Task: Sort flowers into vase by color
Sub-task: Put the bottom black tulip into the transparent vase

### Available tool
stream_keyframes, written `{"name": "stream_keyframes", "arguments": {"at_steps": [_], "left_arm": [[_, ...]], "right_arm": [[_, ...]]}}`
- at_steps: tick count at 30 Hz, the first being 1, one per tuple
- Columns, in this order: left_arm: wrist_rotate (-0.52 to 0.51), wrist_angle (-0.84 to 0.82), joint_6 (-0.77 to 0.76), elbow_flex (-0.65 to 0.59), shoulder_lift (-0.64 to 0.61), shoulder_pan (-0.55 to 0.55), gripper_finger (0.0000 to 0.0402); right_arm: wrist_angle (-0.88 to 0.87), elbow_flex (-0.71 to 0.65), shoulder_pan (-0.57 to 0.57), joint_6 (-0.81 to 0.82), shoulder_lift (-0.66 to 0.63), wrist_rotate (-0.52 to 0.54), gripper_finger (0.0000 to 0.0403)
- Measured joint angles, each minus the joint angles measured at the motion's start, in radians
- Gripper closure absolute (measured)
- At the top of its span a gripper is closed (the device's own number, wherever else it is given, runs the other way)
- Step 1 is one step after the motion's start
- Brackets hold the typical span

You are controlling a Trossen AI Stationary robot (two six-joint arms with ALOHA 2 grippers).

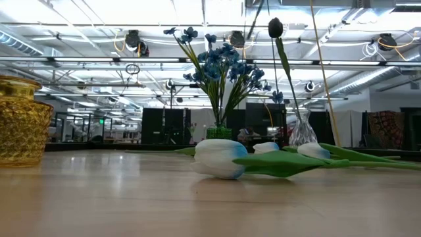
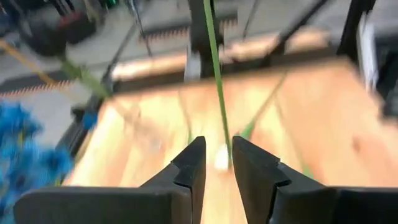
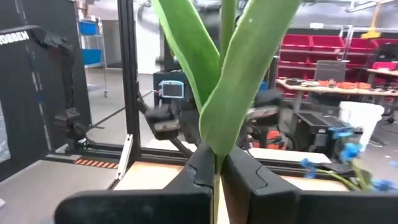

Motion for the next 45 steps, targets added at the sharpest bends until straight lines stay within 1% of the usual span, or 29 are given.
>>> {"name": "stream_keyframes", "arguments": {"at_steps": [2,4,6,9,12,15,17,21,23,25,28,33,36,40,45], "left_arm": [[-0.018,-0.093,-0.007,0.000,-0.004,-0.004,0.0314],[-0.030,-0.184,-0.033,0.000,-0.004,-0.005,0.0314],[-0.031,-0.252,-0.095,-0.008,0.004,-0.005,0.0314],[-0.028,-0.333,-0.156,-0.059,0.014,-0.005,0.0314],[-0.034,-0.310,-0.156,-0.132,0.013,-0.007,0.0314],[-0.088,-0.316,-0.155,-0.196,0.014,-0.004,0.0314],[-0.123,-0.302,-0.151,-0.234,0.013,0.005,0.0314],[-0.142,-0.209,-0.066,-0.319,0.013,0.045,0.0313],[-0.142,-0.132,-0.025,-0.360,0.013,0.072,0.0313],[-0.136,-0.067,-0.011,-0.394,0.013,0.100,0.0313],[-0.100,0.007,0.002,-0.424,0.013,0.137,0.0313],[-0.087,0.044,0.024,-0.438,0.013,0.179,0.0313],[-0.079,0.050,0.045,-0.449,0.013,0.200,0.0313],[-0.051,0.077,0.035,-0.482,0.013,0.215,0.0313],[-0.026,0.113,0.030,-0.517,0.013,0.220,0.0313]], "right_arm": [[-0.045,0.004,0.000,-0.002,-0.037,0.047,0.0398],[-0.130,0.004,0.000,-0.002,-0.075,0.114,0.0395],[-0.206,0.004,0.000,-0.001,-0.118,0.182,0.0395],[-0.275,0.004,0.000,0.009,-0.188,0.276,0.0395],[-0.333,0.003,0.000,0.030,-0.250,0.352,0.0395],[-0.418,0.003,-0.001,0.067,-0.302,0.383,0.0395],[-0.492,0.003,0.000,0.102,-0.325,0.431,0.0395],[-0.617,0.001,-0.008,0.168,-0.352,0.598,0.0395],[-0.649,0.001,-0.024,0.188,-0.357,0.659,0.0395],[-0.651,0.001,-0.048,0.193,-0.357,0.673,0.0395],[-0.638,0.001,-0.091,0.190,-0.355,0.670,0.0395],[-0.635,-0.002,-0.170,0.190,-0.351,0.662,0.0395],[-0.603,-0.026,-0.209,0.198,-0.347,0.625,0.0395],[-0.540,-0.076,-0.251,0.201,-0.341,0.562,0.0394],[-0.515,-0.112,-0.286,0.208,-0.339,0.560,0.0394]]}}
